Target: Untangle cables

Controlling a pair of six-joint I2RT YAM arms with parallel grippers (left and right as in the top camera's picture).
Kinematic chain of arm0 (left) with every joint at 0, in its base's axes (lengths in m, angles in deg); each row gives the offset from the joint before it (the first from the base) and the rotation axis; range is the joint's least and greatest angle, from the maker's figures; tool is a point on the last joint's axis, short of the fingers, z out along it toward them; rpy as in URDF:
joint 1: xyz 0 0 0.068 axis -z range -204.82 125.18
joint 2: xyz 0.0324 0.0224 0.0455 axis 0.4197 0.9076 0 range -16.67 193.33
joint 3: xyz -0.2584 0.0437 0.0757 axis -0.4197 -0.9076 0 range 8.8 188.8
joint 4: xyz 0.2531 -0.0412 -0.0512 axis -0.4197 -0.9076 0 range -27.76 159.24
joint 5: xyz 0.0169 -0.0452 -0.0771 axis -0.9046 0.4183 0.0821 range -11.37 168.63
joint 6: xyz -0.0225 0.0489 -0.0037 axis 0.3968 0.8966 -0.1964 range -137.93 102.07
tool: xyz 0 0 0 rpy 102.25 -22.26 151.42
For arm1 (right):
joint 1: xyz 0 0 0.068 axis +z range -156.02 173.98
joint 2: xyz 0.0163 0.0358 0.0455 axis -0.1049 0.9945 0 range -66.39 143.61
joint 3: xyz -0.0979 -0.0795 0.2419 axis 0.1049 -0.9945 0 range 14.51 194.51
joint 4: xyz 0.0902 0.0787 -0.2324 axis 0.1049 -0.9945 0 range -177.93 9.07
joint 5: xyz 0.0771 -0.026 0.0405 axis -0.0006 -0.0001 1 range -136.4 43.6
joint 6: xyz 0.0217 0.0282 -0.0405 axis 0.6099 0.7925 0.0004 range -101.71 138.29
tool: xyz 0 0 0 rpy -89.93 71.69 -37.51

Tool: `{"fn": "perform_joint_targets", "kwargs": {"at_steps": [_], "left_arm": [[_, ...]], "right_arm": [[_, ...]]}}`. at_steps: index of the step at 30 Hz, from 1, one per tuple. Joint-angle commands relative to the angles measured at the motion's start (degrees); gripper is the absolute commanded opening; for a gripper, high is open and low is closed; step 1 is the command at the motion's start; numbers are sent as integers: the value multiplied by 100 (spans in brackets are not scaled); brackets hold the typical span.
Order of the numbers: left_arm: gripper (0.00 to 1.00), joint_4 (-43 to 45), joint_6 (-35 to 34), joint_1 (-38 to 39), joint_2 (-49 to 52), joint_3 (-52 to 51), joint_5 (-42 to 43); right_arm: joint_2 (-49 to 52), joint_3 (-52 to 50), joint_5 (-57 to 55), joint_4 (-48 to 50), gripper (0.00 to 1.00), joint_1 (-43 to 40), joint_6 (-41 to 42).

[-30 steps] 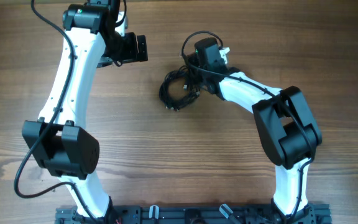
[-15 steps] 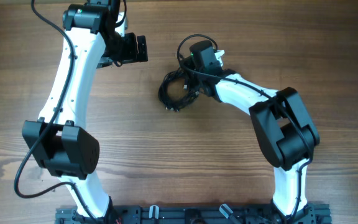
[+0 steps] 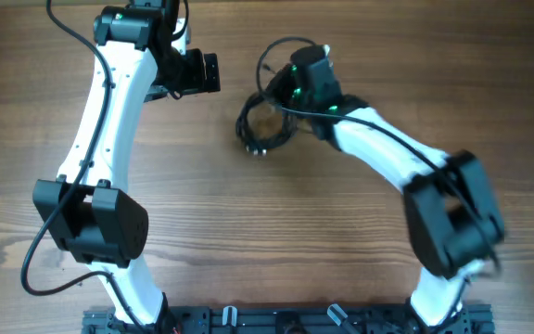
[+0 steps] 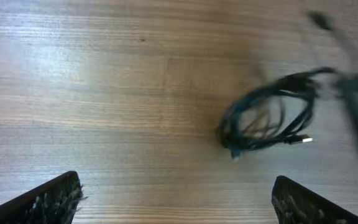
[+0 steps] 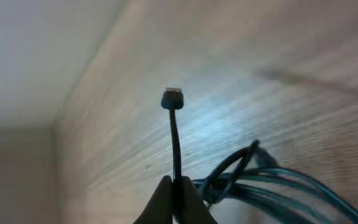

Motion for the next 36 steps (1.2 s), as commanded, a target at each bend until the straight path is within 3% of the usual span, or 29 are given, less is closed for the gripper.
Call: {"fn": "perform_joint_targets", "kwargs": {"at_steps": [1,3,6,7,10,11,13,15,19,23,30,31,33,34,36], "left_arm": [[100,105,72,-15,-31,68,15],[100,190,72,-15,-31,66,514],[100,560,146,-9,-9,63,2907],[100,570,393,-4,-9,63,3259],[100,157,3169,101,-9,61,5401],[100,-4,3794,168,-9,61,5574],[100,-192,4784,428,-9,2,5525],[100,-181,5171,671,-7,-90,5080],[100,151,5217,1113,13,-127,3442],[100,562,5217,1335,13,-127,2461],[100,922,5222,1335,120,-127,2787],[79,970,5224,1335,120,-127,2951],[26,1113,5222,1335,120,-127,3462],[5,1178,5219,1335,120,-127,3740],[4,1255,5219,1338,120,-127,4144]], "right_arm": [[-1141,81,-597,-605,4,-24,-1606],[-1716,81,-1073,-1279,4,-24,-2341],[-2435,81,-1624,-1993,4,-46,-2695],[-2531,81,-1620,-2046,4,-46,-2787],[-2964,81,-1617,-2280,4,-46,-2824],[-3023,81,-1617,-2288,4,-46,-2830],[-3169,81,-1617,-2376,4,-46,-2828],[-3220,81,-1613,-2441,4,-46,-2826],[-3303,83,-973,-2470,4,-50,-2924],[-3451,85,-776,-2522,4,-50,-2955],[-4140,85,-509,-2610,4,-50,-2955],[-4242,85,-452,-2614,4,-50,-2953],[-4402,85,-426,-2677,4,-50,-2953],[-4483,85,-428,-2752,4,-50,-2953],[-4568,85,-428,-2872,4,-50,-2955]]}}
